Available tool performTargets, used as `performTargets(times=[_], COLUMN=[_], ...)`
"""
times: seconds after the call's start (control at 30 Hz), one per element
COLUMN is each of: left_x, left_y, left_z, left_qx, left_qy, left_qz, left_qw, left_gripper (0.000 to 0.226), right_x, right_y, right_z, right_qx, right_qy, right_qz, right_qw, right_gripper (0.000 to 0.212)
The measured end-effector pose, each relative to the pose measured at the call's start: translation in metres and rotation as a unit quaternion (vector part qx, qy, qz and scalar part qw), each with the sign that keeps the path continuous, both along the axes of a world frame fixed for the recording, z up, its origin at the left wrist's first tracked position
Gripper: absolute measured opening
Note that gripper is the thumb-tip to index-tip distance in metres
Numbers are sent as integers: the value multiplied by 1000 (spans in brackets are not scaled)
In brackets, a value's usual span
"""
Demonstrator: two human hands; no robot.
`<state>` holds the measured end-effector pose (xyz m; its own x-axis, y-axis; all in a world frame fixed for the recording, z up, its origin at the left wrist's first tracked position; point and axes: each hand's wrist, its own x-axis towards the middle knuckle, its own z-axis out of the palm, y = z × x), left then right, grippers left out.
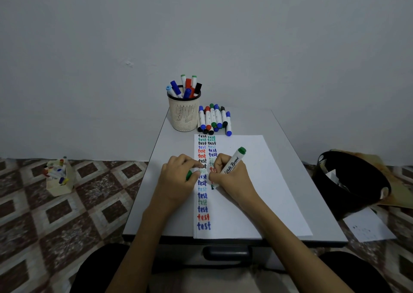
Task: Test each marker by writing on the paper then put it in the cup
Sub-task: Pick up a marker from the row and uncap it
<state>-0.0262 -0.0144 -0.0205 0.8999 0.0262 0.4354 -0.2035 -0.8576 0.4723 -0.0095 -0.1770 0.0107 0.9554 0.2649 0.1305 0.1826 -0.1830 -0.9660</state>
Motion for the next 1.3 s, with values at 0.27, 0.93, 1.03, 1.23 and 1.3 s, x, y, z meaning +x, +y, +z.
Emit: performTargets(times=[0.27, 0.93, 1.03, 1.23, 1.3], left_x=[-1, -2, -2, -3, -3], left_y=[1, -1, 0, -1, -1], left_z=[0, 2, 1, 2, 2], left_qx=[-11, -15, -12, -13, -17], left_qy=[9, 10, 5, 10, 12], left_qz=[-3, -3, -3, -4, -5], left_qw=[1000, 1000, 1000, 1000, 1000], left_gripper=[35, 35, 36, 36, 36], right_x=[0, -3, -4, -4, -4], right_y=[-1, -3, -4, -3, -2], right_z=[0, 3, 3, 2, 3], right_qx=[18, 40, 40, 77, 68], right_qy=[-2, 23, 24, 27, 26], right_qz=[-21, -17, -9, -36, -31], right_qw=[1000, 999, 999, 996, 997], right_gripper=[36, 32, 34, 33, 32])
